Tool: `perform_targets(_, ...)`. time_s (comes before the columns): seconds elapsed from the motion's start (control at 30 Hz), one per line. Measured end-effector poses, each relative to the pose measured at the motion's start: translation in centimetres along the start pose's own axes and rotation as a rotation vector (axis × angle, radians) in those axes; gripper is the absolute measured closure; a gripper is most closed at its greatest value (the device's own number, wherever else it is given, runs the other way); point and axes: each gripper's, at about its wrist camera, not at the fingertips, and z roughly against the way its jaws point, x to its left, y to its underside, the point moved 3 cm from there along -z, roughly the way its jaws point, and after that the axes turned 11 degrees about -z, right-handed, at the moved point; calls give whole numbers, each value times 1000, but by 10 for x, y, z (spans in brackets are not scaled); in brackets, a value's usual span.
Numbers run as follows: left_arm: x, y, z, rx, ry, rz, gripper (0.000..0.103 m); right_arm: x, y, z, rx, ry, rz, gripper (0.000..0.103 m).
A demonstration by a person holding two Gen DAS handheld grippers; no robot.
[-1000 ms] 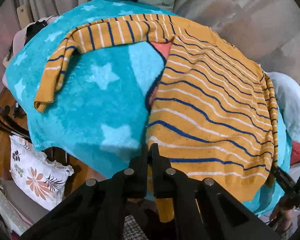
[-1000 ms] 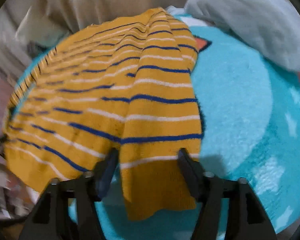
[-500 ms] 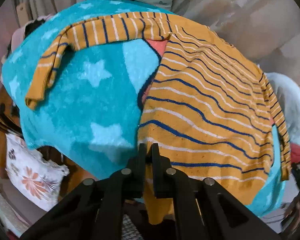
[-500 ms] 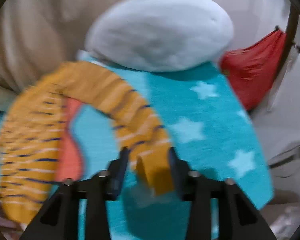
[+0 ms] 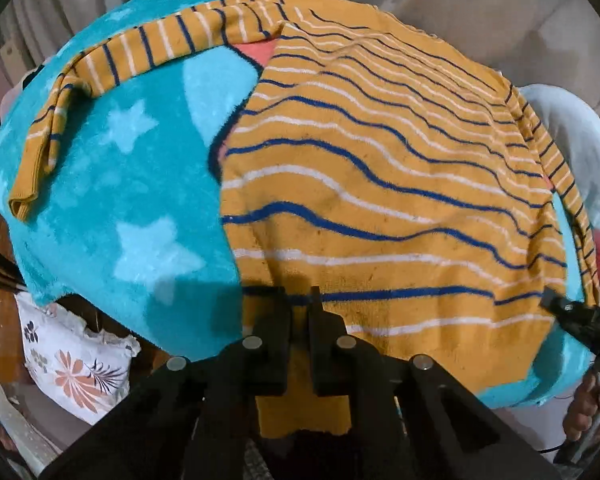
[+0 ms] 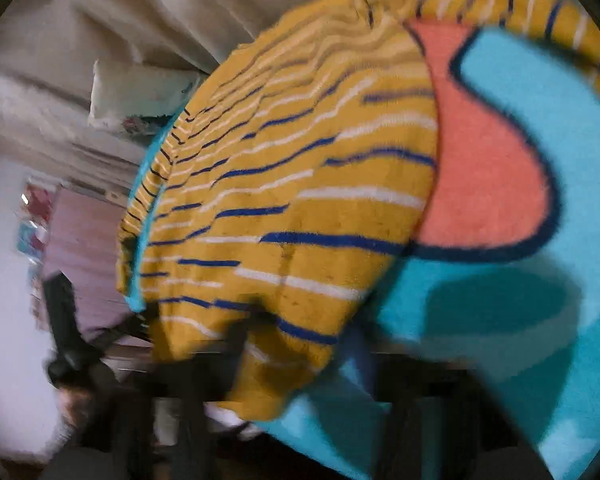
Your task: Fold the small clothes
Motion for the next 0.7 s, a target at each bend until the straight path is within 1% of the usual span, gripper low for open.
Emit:
perform_targets(0.03, 2, 0, 3, 2, 3, 10, 97, -3, 0, -3, 10, -21, -42, 95)
perform_targets(0.1, 5, 2, 13, 1, -1, 15, 97, -1, 4, -1, 8, -29, -50, 95)
perform_targets(0.27, 3, 11, 39, 6, 19, 5, 97, -1, 22, 39, 14, -32, -27, 96)
perform_targets(0.3, 1, 14, 40, 12, 21, 5, 97, -4, 27, 46, 10, -37, -32, 96)
perform_targets(0.37, -5, 21, 32, 38, 19, -4, 96, -9, 31, 47, 13, -25, -26, 95)
perform_targets(0.4, -5, 22, 27, 49, 26, -2, 95, -11, 32, 44, 11, -11, -15, 91)
perform_targets(0.47, -4, 25, 23, 65, 81, 23, 94, -17, 28, 44, -15, 38, -19, 91)
perform_targets(0.5, -2, 26, 26, 56, 103, 32, 93, -19, 27, 49, -31, 42, -18, 88)
perform_targets(0.53, 1, 25, 30, 41, 110, 35, 92, -20, 25, 59, -61, 40, -12, 85)
perform_targets(0.6, 8, 25, 41, 1, 111, 40, 87, -28, 21, 89, -158, 78, -4, 58)
perform_targets(0.63, 12, 26, 47, -17, 110, 48, 84, -37, 14, 109, -240, 128, -23, 54)
perform_targets(0.67, 16, 25, 54, -36, 107, 62, 82, -49, 12, 125, -297, 161, -49, 53)
perform_targets(0.7, 21, 25, 58, -49, 103, 75, 82, -67, 5, 145, -370, 212, -98, 53)
